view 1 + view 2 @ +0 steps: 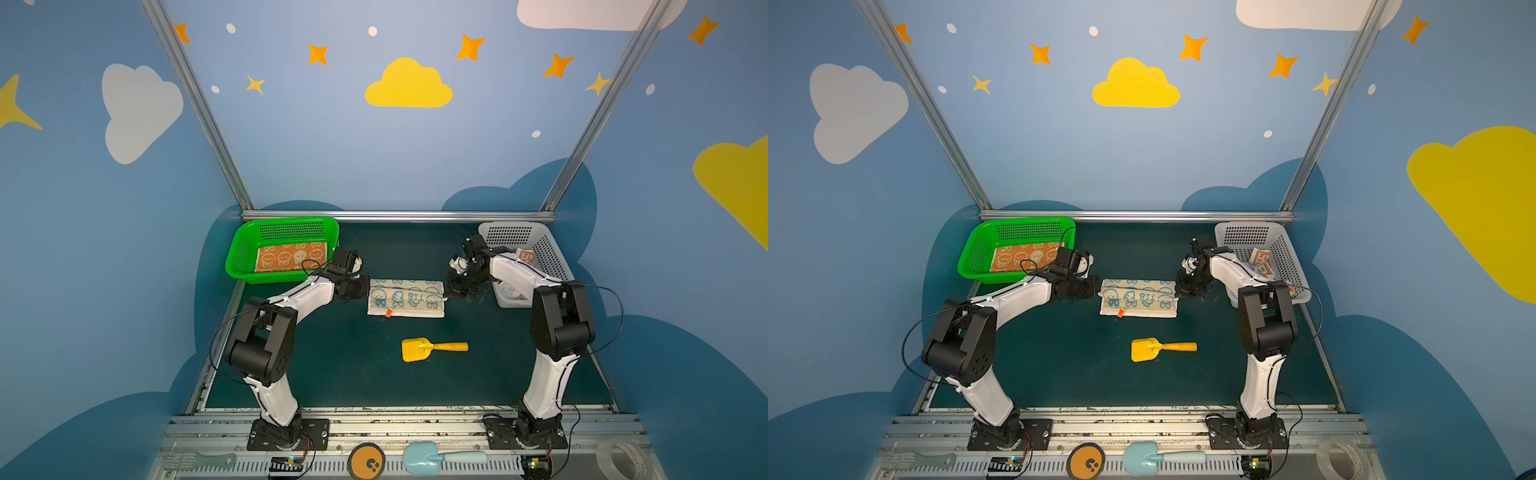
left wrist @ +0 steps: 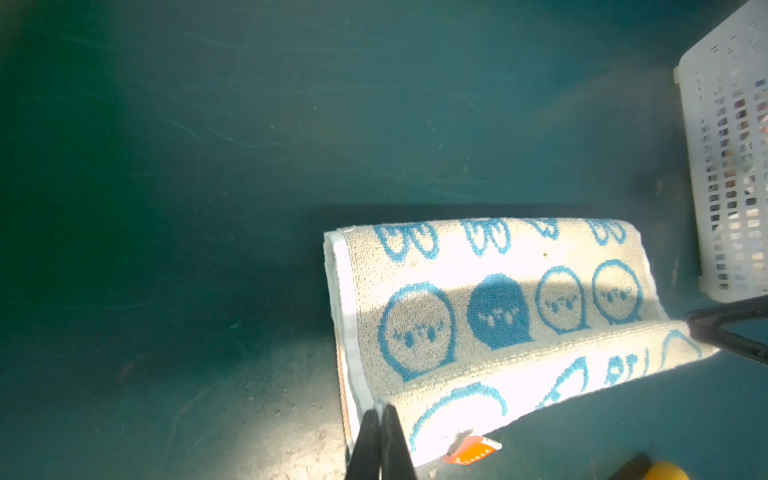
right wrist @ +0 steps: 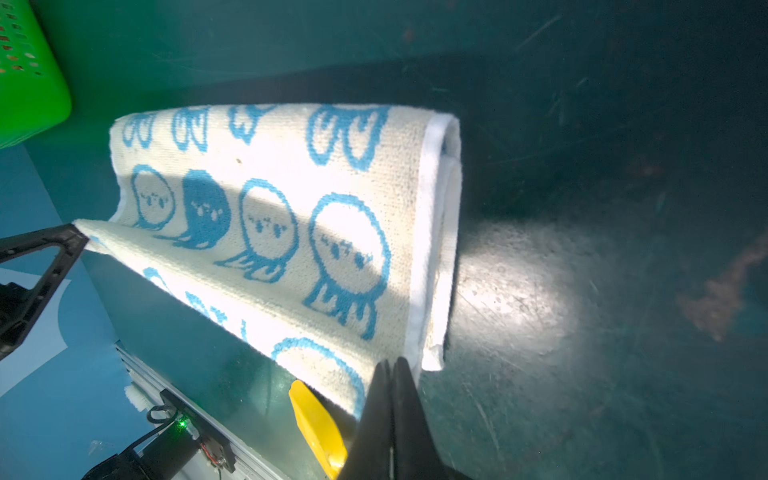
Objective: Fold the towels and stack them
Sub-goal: 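Lift the far edge with both grippers and fold it toward the robot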
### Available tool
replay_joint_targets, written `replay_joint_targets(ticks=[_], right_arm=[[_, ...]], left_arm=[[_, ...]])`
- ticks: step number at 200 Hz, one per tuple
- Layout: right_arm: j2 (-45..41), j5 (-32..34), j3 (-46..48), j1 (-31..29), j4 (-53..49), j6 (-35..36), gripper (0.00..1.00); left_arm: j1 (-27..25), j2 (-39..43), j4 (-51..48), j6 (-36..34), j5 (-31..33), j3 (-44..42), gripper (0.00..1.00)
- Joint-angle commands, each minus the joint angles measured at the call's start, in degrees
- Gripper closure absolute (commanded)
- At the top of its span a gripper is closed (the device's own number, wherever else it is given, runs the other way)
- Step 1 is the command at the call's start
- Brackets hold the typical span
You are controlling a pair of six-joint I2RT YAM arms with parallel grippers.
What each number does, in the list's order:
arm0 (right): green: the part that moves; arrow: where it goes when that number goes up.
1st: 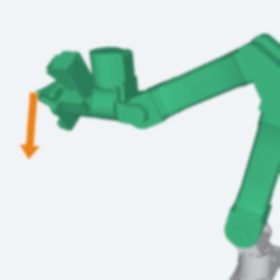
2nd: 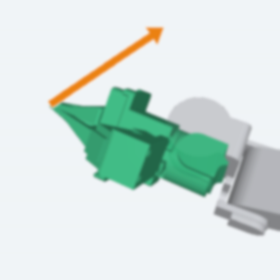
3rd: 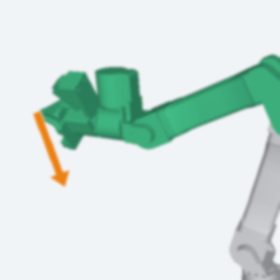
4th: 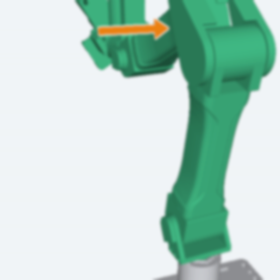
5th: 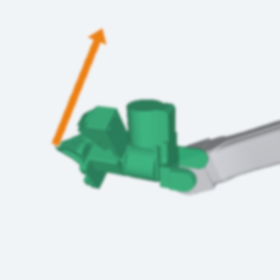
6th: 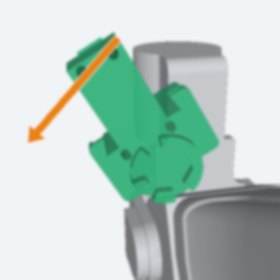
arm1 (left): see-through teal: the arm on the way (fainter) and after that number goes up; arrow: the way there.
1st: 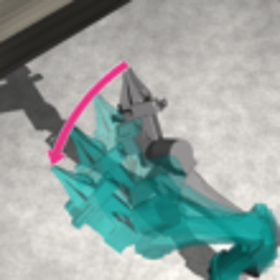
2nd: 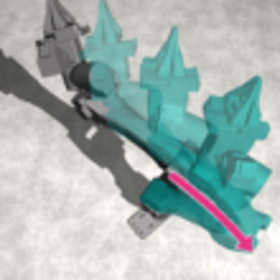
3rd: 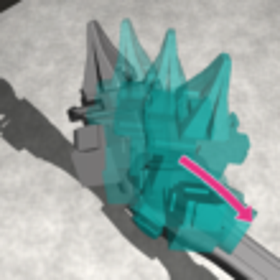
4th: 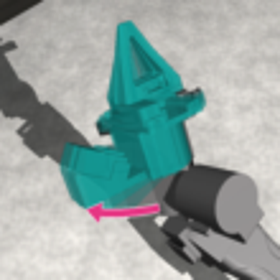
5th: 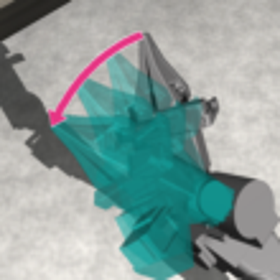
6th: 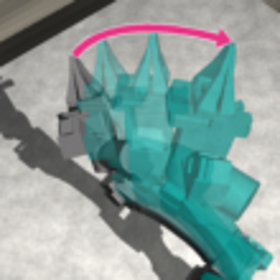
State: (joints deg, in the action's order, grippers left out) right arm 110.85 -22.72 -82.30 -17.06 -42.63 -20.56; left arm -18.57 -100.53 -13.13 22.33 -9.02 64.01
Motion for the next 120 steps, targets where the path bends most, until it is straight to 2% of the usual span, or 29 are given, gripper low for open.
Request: replay_joint_targets(ticks=[1, 78, 89, 100, 115, 120], right_arm=[[-0.8, 1.9, 2.4, -0.1, -0.8, 0.2, 1.00], [2.4, 2.4, 4.0, -1.9, 0.7, -0.2, 1.00], [2.0, 2.8, 4.1, -2.0, 0.5, -0.3, 0.88], [1.2, 3.1, 3.9, -2.1, 0.3, -0.2, 0.79], [-0.4, 2.6, 3.5, -2.3, -0.5, -0.1, 0.62], [-1.2, 2.7, 3.3, -2.4, -1.0, 0.0, 0.56]], left_arm=[[-0.1, 0.7, 0.1, 0.8, 1.2, -1.9, 0.96], [-2.4, -2.0, 1.7, 0.8, 1.0, -3.9, 0.97], [-2.6, -1.7, 1.2, 0.5, 1.0, -3.6, 0.93], [-2.7, -1.0, 0.5, 0.4, 0.9, -2.9, 0.80], [-3.2, 1.0, -0.9, 0.2, 1.8, -2.1, 0.76], [-3.3, 1.8, -1.3, 0.1, 2.1, -1.8, 0.70]])
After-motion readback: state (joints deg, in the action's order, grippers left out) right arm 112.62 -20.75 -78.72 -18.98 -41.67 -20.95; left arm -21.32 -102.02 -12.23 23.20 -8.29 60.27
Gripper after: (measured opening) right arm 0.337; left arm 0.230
